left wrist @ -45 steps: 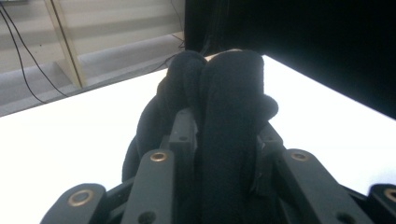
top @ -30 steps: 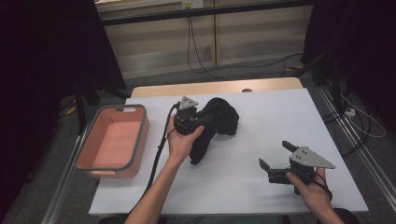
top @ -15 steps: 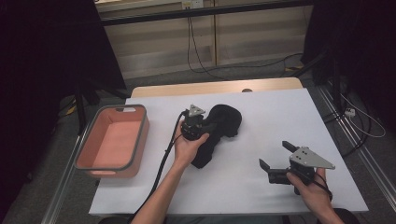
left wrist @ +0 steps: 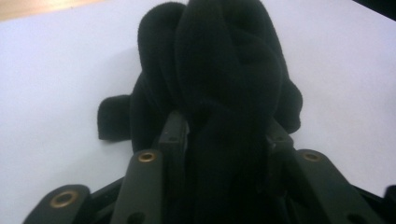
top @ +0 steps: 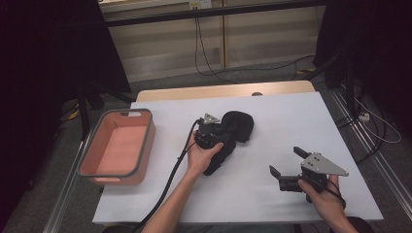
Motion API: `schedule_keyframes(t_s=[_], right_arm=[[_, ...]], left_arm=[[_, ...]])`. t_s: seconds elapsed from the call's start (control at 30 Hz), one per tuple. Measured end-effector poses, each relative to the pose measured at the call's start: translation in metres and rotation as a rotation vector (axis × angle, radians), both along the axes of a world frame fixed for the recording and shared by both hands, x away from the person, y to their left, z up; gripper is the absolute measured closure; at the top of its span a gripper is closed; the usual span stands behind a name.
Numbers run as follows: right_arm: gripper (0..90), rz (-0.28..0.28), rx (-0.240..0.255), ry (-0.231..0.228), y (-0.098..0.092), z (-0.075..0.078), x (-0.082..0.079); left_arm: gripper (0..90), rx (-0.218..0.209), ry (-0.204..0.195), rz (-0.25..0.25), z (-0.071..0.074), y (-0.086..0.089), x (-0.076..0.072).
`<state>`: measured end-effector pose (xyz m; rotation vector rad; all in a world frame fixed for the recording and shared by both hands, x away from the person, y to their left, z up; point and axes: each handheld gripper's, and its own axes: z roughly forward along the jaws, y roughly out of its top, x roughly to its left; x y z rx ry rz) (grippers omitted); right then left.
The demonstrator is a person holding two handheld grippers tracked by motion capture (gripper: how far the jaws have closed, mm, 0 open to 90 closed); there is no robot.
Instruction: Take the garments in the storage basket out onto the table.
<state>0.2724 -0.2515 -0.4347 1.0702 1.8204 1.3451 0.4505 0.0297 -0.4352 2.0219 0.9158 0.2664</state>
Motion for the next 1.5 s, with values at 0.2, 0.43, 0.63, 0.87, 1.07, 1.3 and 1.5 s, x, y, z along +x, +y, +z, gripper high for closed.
schedule_keyframes(t_s=[0.2,0.43,0.63,0.87,1.07,1.3,1.5], right_arm=[[0.0,0.002,0.0,0.0,0.0,0.0,0.0],[0.0,0.001,0.001,0.001,0.0,0.0,0.0],[0.0,0.003,0.003,0.0,0.0,0.0,0.0],[0.0,0.005,0.003,0.002,0.0,0.0,-0.001],[0.0,0.003,0.004,0.002,0.0,0.0,-0.001],[0.0,0.004,0.0,0.002,0.0,0.0,-0.001],[0.0,0.004,0.002,-0.001,-0.001,0.0,-0.002]], left_arm=[[58.6,0.047,-0.02,-0.013,-0.003,-0.011,-0.001],[57.3,0.092,-0.05,-0.006,-0.004,-0.027,0.0],[55.1,0.115,-0.041,-0.027,-0.01,-0.028,0.004],[45.5,0.128,-0.036,-0.041,-0.013,-0.027,0.005],[19.0,0.155,0.036,-0.042,-0.018,-0.019,0.006],[4.9,0.11,0.017,-0.021,-0.01,-0.011,0.007],[5.8,0.024,0.011,-0.059,-0.001,0.005,-0.001]])
